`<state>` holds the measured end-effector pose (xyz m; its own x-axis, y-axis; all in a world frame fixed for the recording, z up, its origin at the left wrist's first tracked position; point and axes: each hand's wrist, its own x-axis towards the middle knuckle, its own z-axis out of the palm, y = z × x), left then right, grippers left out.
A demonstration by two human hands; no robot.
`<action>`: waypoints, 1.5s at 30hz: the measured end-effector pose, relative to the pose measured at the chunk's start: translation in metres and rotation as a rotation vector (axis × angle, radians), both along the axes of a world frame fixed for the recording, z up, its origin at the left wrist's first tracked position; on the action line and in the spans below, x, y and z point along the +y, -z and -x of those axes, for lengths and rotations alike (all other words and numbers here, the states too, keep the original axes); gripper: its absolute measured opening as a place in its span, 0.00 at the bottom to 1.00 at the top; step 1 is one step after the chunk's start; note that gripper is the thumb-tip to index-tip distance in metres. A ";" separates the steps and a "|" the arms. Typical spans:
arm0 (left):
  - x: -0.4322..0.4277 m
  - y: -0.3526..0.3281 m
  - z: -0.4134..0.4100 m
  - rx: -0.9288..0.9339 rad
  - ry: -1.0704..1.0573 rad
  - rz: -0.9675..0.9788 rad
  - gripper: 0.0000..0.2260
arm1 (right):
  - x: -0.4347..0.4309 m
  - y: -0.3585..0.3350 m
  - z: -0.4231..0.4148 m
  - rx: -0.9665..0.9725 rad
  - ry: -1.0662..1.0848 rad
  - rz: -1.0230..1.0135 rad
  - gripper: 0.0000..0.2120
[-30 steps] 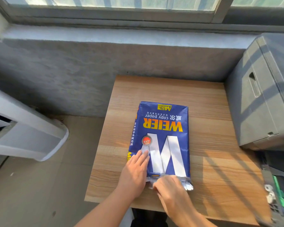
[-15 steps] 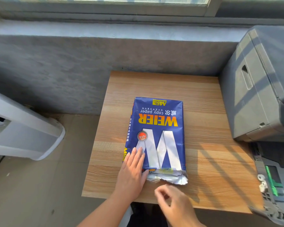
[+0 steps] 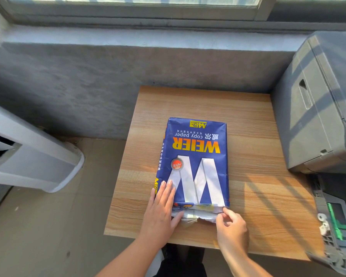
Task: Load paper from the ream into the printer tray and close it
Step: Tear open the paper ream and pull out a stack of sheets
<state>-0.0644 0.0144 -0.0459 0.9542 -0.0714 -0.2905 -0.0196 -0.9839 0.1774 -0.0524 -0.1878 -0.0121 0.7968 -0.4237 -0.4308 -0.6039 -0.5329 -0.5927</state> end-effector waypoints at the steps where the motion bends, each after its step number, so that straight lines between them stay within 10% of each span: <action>1: 0.000 0.000 0.000 0.000 -0.002 0.008 0.35 | 0.000 0.000 0.001 -0.006 -0.018 0.016 0.13; 9: -0.003 -0.002 -0.001 -0.013 -0.018 0.042 0.37 | 0.011 -0.008 0.004 0.003 -0.152 0.004 0.08; 19: -0.001 -0.006 0.002 -0.031 -0.012 0.021 0.37 | 0.008 0.002 -0.014 0.064 0.395 -0.506 0.07; 34: 0.008 -0.021 0.023 -0.182 -0.304 0.485 0.27 | -0.051 -0.027 0.024 0.480 0.146 -0.897 0.15; 38: -0.008 -0.019 0.039 0.001 -0.871 0.656 0.25 | -0.050 -0.034 0.022 0.644 -0.091 -0.701 0.10; 45: -0.023 -0.024 0.046 0.057 -0.960 0.714 0.24 | -0.028 -0.026 0.006 0.226 -0.067 -0.422 0.24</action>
<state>-0.1105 -0.0088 -0.0221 0.6929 0.5005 -0.5190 0.6949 -0.2714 0.6660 -0.0580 -0.2158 0.0136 0.6828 -0.1254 -0.7198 -0.7151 -0.3166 -0.6232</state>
